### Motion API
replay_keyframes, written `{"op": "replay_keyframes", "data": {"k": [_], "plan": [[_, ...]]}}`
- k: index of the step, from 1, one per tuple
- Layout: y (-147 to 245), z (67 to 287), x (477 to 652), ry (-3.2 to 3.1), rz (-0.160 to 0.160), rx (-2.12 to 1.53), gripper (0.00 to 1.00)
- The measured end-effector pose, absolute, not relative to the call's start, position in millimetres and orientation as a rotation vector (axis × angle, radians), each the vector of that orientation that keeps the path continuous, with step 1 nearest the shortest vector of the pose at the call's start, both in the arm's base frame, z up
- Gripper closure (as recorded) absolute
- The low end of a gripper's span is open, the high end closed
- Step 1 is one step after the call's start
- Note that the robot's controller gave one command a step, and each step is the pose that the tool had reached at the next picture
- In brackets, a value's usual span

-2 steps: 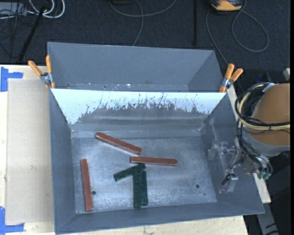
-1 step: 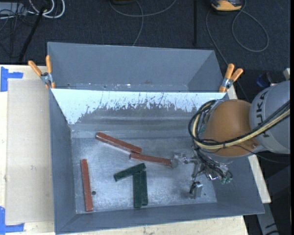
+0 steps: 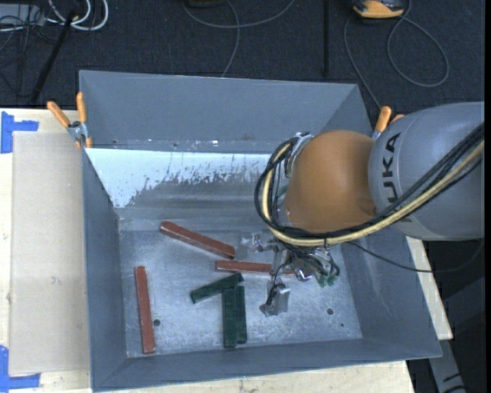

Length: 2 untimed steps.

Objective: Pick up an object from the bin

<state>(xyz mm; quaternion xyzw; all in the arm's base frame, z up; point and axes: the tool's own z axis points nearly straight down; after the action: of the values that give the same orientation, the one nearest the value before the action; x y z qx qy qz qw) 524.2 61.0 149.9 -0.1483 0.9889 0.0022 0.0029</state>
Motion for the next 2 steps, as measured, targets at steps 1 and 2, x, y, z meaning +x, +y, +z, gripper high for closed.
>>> {"op": "replay_keyframes", "data": {"k": [1,2], "plan": [[110.7,70.7,586.1,3.079,0.003,-0.618,0.0],[109.8,77.3,587.9,3.072,0.001,-0.615,1.0]]}}
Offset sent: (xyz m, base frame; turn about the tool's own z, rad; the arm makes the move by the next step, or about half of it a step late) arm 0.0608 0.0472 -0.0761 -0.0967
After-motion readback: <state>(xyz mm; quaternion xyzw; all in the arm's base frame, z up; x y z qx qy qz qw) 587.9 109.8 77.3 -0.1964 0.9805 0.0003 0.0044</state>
